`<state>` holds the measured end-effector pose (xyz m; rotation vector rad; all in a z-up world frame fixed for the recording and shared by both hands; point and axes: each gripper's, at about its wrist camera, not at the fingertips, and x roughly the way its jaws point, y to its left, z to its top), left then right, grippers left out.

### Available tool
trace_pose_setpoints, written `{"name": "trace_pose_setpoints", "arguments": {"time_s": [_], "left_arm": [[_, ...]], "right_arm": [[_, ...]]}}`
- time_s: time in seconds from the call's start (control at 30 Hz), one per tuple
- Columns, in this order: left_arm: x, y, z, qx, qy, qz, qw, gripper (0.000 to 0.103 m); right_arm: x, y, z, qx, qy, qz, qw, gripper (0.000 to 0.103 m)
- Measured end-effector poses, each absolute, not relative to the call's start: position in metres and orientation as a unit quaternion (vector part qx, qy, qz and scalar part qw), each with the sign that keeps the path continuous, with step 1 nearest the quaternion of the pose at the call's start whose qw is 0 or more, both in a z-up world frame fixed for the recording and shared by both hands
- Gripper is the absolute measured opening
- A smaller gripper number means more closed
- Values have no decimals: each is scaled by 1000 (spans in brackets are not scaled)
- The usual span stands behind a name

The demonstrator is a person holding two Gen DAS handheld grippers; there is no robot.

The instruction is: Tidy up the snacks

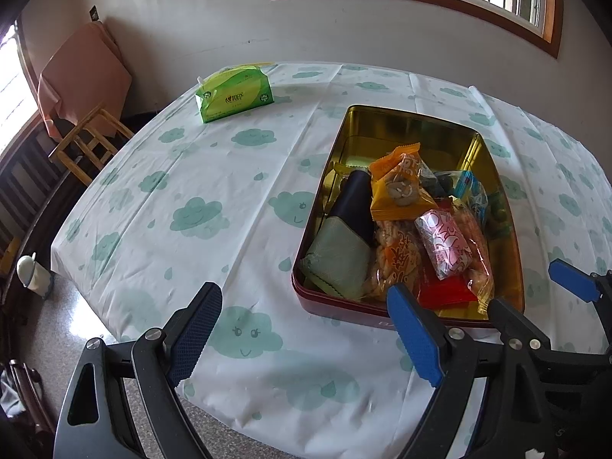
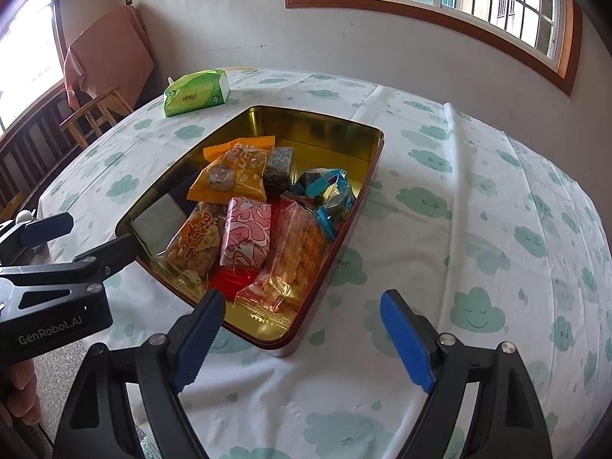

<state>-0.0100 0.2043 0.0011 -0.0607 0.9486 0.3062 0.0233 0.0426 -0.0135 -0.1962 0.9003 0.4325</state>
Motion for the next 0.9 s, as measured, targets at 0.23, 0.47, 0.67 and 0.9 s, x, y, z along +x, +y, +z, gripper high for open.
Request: {"name": "trace_pose_setpoints", "arguments": {"time_s": [0.23,0.47,0.67,0.9], "left_arm": [[-10,203,1,-28,455,147,878,86],[-10,203,1,-27,454,147,878,86],[-10,202,2,-27,455,147,878,86],[-11,203,4,-29,454,145,879,86]], "right_arm": [[24,42,-15,-89,433,206,873,85],[24,41,-16,-84,436,211,871,85],[22,42,-16,-84,438,215,869,85],[20,43,-15,-79,439,221,867,85]]}}
